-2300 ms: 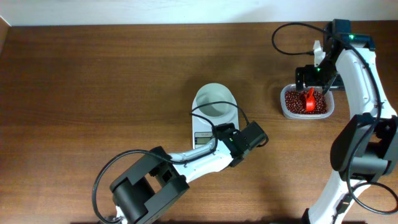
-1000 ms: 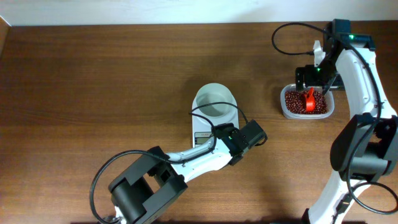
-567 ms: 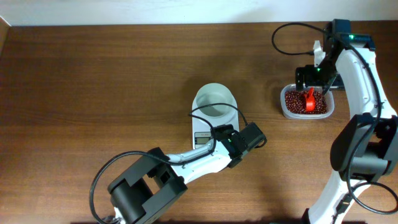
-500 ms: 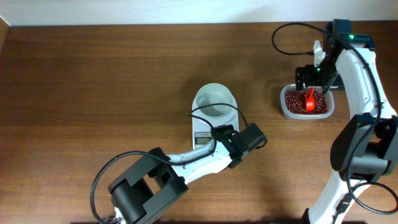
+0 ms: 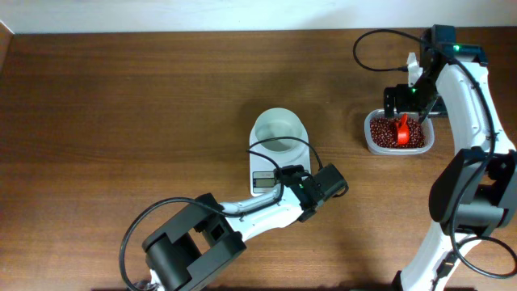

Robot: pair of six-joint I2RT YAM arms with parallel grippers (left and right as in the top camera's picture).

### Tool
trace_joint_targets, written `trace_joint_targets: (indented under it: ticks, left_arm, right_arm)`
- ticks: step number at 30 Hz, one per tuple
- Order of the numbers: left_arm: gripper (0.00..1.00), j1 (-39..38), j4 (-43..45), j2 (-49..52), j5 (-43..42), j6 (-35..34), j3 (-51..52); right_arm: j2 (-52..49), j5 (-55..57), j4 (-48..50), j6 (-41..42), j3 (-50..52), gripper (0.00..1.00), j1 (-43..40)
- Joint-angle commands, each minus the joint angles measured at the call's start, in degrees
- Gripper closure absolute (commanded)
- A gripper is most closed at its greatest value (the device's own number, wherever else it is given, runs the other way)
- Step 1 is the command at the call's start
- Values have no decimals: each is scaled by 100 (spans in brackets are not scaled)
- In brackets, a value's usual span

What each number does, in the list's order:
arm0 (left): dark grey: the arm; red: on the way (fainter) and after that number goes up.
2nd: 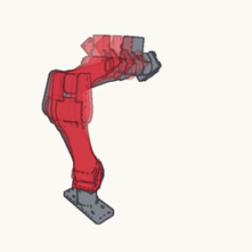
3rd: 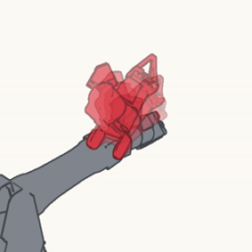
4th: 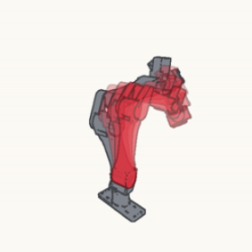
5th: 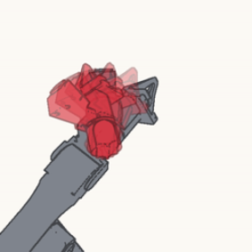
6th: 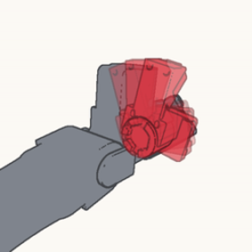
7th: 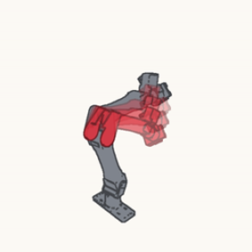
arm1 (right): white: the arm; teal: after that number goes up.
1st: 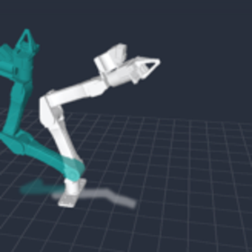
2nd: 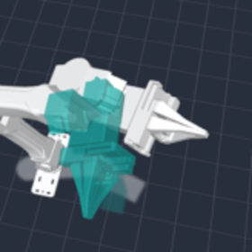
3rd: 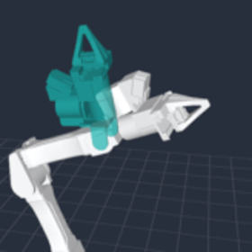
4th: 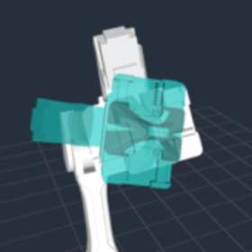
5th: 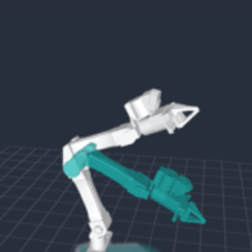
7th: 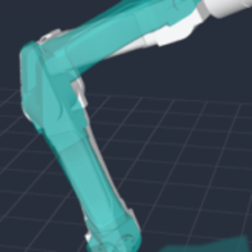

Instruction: Scoop item into bowl and weigh 50g on scale

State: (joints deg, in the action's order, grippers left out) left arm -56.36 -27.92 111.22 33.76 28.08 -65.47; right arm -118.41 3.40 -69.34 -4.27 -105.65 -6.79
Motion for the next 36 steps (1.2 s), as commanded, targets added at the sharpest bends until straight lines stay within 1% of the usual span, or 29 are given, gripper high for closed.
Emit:
trace_joint_targets:
  ticks: [1, 14, 29, 32, 33, 36]
  left_arm:
    - [100, -66, -125, 417, -726, -11, 260]
    - [100, -164, -382, 417, -957, -11, 262]
    - [100, -389, -417, 415, -999, -13, 260]
    - [100, -387, -431, 223, -999, -35, 260]
    - [100, -374, -426, 2, -962, -33, 256]
    - [100, -256, -424, -363, -271, -33, 249]
  right_arm:
    - [-59, -57, 0, 66, -42, 1, -42]
    - [-59, -57, 0, 66, -42, 1, -42]
    - [-59, -57, 0, 66, -42, 1, -42]
    - [-59, -57, 0, 66, -42, 1, -42]
    - [-59, -57, 0, 66, -42, 1, -42]
    - [-59, -55, 0, 66, -42, 1, -42]
